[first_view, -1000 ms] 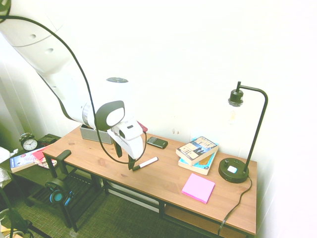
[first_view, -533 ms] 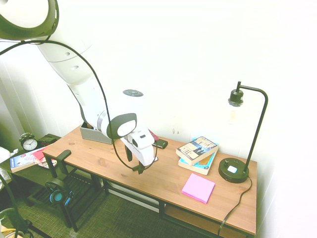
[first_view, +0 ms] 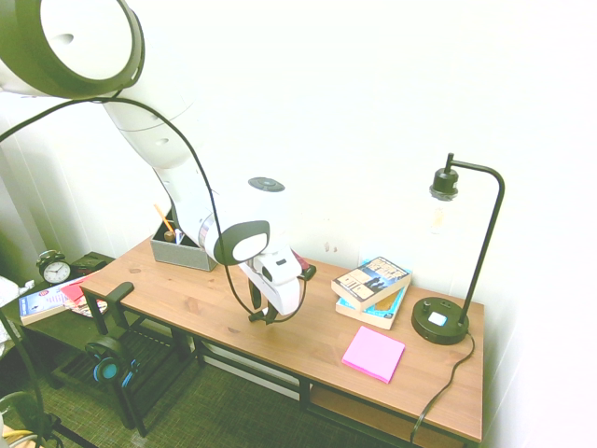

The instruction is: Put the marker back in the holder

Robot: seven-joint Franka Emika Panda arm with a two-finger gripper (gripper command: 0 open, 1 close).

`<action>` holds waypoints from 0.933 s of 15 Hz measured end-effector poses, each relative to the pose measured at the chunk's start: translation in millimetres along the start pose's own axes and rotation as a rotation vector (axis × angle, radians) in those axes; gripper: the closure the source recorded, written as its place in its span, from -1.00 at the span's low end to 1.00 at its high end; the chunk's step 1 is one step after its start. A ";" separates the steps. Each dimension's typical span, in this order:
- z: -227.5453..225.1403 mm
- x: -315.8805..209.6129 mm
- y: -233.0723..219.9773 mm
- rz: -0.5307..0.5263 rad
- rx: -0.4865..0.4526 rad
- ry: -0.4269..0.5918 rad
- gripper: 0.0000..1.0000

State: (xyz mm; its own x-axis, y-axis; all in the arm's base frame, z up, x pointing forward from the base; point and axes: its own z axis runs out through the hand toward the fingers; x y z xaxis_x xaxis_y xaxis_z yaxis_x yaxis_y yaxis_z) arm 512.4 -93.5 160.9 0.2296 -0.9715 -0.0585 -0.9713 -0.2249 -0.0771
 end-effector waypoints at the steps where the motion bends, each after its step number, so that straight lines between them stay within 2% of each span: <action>1: 1.4 -1.0 -1.0 0.000 0.001 -0.003 1.00; 12: 5.2 -3.4 -0.6 0.000 0.006 -0.018 1.00; 14: 1.1 -19.5 -7.5 -0.002 0.031 -0.059 1.00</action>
State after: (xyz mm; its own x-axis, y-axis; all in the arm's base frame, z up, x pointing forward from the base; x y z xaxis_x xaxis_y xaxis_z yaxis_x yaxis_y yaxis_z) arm 515.3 -72.8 161.5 0.2361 -0.9646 -0.1172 -0.9686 -0.2239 -0.1084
